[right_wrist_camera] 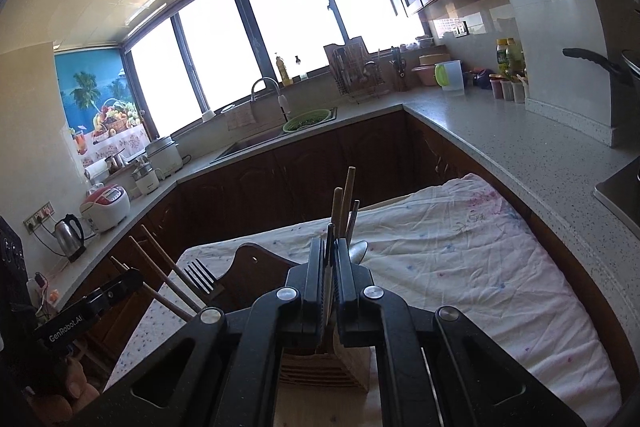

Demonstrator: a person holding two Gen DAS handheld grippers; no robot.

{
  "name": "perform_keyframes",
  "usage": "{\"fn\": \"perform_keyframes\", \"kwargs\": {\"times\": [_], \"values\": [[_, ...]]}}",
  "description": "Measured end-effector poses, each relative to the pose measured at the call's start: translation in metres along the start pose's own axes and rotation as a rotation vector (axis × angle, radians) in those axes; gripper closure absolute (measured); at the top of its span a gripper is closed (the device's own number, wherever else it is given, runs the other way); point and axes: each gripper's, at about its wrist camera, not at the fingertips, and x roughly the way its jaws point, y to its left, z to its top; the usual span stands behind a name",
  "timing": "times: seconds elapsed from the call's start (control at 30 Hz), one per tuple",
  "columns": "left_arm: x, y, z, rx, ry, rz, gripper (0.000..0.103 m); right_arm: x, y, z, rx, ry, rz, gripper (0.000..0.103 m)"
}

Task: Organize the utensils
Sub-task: 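Lower the chopstick into the holder with the left tool while the right tool lowers its chopstick there, then open both tools releasing the chopsticks into the holder and pull back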

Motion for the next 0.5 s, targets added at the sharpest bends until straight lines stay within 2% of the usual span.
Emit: {"fn": "perform_keyframes", "kwargs": {"times": [0.23, 0.33, 0.5], "values": [[0.001, -0.0005, 0.0004, 0.001, 0.001, 0.0, 0.097, 0.0018, -0.0011, 0.0022, 0.013, 0.015, 0.0, 0.098], [0.0009, 0.0004, 0.0004, -0.01, 0.004, -0.013, 0.097, 0.0032, -0.0039, 0.0019, 0.033, 0.022, 0.004, 0.093], [-0.0016, 0.002, 0.0, -0.013, 0.012, -0.019, 0.095, -0.001, -0.0089, 0.0028, 0.055, 0.013, 0.01, 0.092]]}}
